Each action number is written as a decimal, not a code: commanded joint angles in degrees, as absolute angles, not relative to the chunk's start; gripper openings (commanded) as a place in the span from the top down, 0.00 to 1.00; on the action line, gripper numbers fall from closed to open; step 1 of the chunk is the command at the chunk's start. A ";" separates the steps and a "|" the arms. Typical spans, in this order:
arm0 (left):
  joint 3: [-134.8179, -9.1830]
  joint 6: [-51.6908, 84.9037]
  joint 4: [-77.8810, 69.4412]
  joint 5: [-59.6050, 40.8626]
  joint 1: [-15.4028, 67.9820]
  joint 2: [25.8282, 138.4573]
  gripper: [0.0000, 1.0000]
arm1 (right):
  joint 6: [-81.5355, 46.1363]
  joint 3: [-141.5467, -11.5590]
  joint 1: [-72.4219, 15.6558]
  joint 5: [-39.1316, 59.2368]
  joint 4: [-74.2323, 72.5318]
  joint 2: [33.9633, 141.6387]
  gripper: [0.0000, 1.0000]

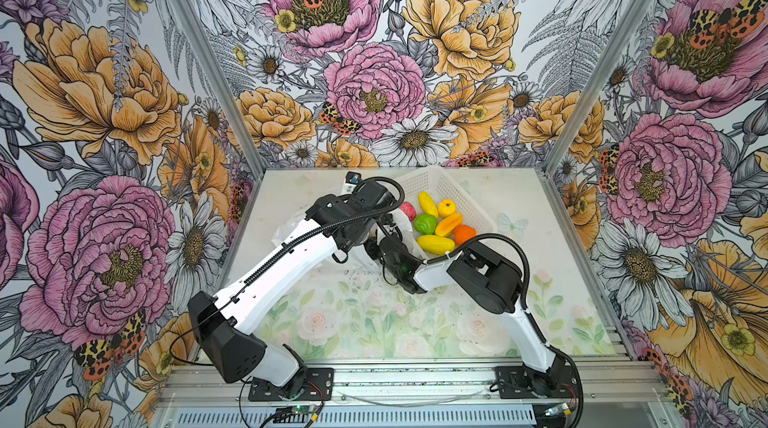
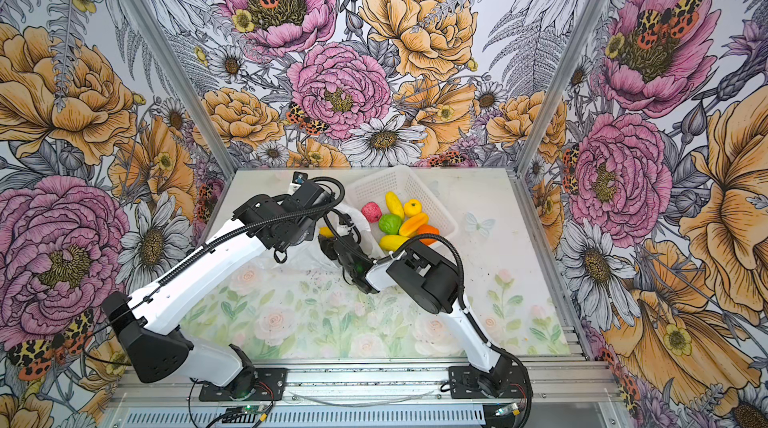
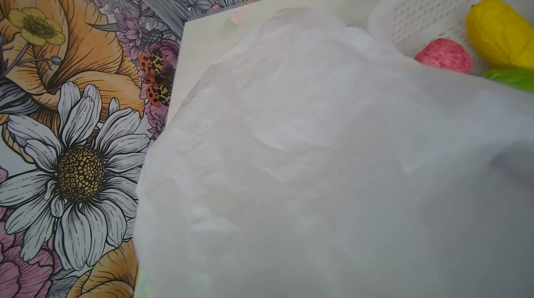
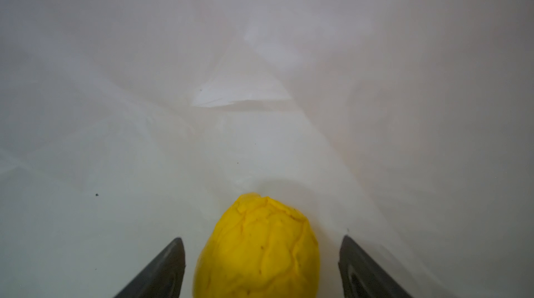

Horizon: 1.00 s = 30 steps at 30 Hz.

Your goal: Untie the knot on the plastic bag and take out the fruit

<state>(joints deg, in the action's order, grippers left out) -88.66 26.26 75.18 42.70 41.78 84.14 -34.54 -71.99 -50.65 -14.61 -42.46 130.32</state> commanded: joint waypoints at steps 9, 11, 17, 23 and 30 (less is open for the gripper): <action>-78.15 33.00 75.14 43.62 44.61 82.71 1.00 | -32.93 -96.54 -49.70 -16.42 -14.04 138.57 0.01; -77.04 33.13 74.01 42.77 44.91 82.54 1.00 | -32.61 -100.38 -49.72 -15.73 -9.69 140.30 0.01; -74.16 32.83 71.29 42.51 44.51 81.74 1.00 | -32.72 -94.42 -49.83 -13.70 -14.83 138.01 0.07; -71.67 32.09 68.63 40.90 42.92 80.65 1.00 | -31.36 -91.41 -50.49 -14.54 -14.95 135.24 0.09; -68.78 30.24 64.34 37.10 40.49 77.83 1.00 | -29.03 -94.23 -52.64 -15.15 -12.67 137.05 0.19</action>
